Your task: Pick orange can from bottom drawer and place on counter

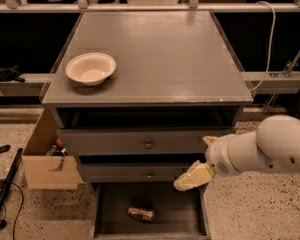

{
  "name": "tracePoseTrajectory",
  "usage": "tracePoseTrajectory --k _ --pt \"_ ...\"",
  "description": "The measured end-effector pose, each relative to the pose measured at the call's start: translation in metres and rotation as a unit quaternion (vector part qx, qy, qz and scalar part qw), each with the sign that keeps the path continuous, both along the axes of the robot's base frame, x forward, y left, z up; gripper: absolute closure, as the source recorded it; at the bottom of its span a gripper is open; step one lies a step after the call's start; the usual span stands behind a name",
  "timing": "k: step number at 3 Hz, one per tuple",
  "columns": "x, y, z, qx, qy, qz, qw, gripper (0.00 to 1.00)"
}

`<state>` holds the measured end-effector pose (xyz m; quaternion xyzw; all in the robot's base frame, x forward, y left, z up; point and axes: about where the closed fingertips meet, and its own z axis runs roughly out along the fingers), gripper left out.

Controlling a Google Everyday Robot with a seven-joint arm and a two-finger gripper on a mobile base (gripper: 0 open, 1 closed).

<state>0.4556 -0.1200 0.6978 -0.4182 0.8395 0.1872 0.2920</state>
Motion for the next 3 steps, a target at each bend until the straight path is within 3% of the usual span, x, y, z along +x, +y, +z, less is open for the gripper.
tracePoseTrajectory --k 1,2,3 --pt "-0.001 0.018 -0.043 0.062 -0.023 -0.018 0.9976 0.0" --pt "0.004 0.03 -0.086 0.099 -0.033 -0.034 0.994 0.0" --pt "0.013 0.035 -0.123 0.112 -0.026 -0.05 0.9921 0.0"
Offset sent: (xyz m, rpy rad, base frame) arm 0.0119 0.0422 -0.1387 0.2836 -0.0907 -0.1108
